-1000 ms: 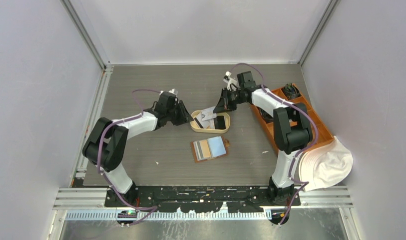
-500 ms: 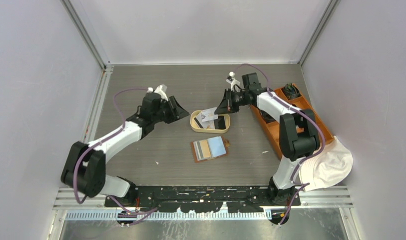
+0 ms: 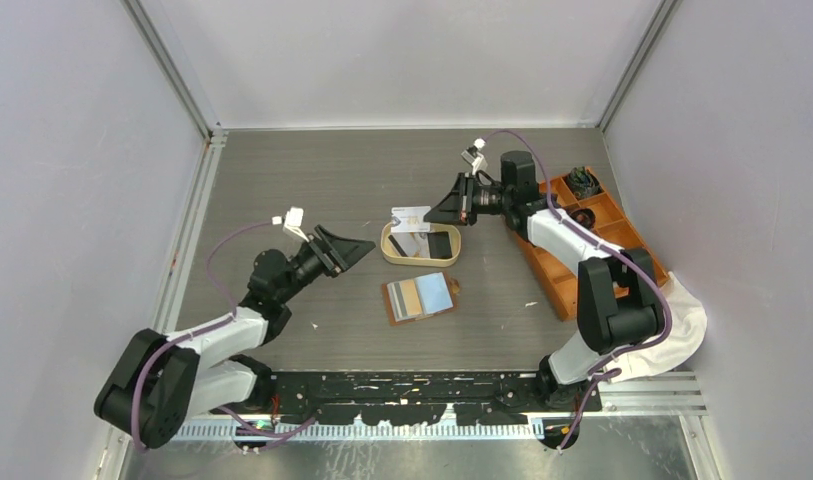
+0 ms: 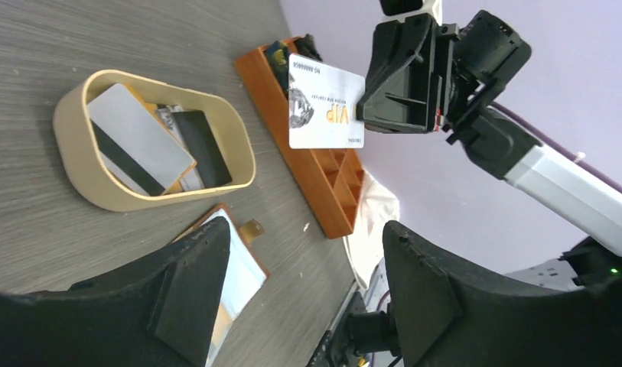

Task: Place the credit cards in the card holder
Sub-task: Move the storage box to the center of the board.

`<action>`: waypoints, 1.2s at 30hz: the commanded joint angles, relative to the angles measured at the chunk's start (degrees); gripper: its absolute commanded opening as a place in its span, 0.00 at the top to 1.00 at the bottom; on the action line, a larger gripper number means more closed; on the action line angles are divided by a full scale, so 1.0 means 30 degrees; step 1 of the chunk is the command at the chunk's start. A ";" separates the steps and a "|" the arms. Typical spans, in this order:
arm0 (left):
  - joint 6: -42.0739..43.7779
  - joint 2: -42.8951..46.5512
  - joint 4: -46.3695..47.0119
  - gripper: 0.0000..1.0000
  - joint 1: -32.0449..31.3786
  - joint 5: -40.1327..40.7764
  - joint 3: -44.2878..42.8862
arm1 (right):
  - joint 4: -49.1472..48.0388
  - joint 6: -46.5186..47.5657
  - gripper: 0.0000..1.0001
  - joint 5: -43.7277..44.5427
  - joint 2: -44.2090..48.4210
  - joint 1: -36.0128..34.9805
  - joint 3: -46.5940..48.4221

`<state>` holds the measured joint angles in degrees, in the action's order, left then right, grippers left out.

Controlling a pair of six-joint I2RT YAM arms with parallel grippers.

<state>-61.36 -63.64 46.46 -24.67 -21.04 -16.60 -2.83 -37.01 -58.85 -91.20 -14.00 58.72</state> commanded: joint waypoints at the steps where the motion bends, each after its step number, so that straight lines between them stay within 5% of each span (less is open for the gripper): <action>1: -0.2625 -0.1251 0.8982 0.28 -0.0611 0.0805 0.0792 | -0.5306 -0.3762 0.99 -0.1034 0.1316 0.0096 -0.0577; 17: -0.3046 -0.6973 1.1848 0.39 -0.2448 0.3448 -0.3453 | -0.8584 -0.6287 0.99 -0.1352 0.1692 -0.0654 -0.1207; 21: -0.3113 -0.7524 1.1848 0.59 -0.2423 0.3361 -0.4207 | -0.8794 -0.6341 0.99 -0.1511 0.1639 -0.1036 -0.1178; 24: -0.2989 -0.7744 1.1848 0.98 -0.2420 0.2991 -0.4455 | -0.8834 -0.6070 0.99 -0.1665 0.1723 -0.1246 -0.1174; 26: -0.2661 -0.7559 1.1848 1.00 -0.2415 0.2665 -0.4348 | -0.8433 -0.5361 0.99 -0.1855 0.1830 -0.1251 -0.1112; 27: -0.2313 -0.7367 1.1834 1.00 -0.2333 0.2430 -0.4201 | -0.7516 -0.4376 0.98 -0.2022 0.1970 -0.1252 -0.0925; 29: -0.1728 -0.6670 1.1503 1.00 -0.1944 0.1591 -0.3735 | -0.3710 -0.0657 0.70 -0.2335 0.2252 -0.1237 -0.0033; 31: -0.1299 -0.5676 1.0466 1.00 -0.1149 -0.0393 -0.3403 | 0.3521 0.6146 0.52 -0.2634 0.2395 -0.1251 0.1750; 32: -0.0967 -0.5202 0.9581 1.00 -0.0576 -0.1706 -0.3391 | 0.8187 1.2284 0.45 -0.2409 0.2396 -0.1288 0.2963; 34: 0.0437 -0.4190 0.6490 1.00 -0.0152 -0.5034 -0.3916 | 1.4274 1.9107 0.35 -0.1695 0.2404 -0.1409 0.4520; 36: 0.3021 -0.3072 0.1519 1.00 -0.0233 -0.8333 -0.4921 | 1.6581 2.2543 0.31 -0.1859 0.2812 -0.1488 0.4542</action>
<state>-64.86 -79.37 70.13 -26.24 -25.56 -26.98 15.35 -9.93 -63.64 -87.31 -17.76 67.18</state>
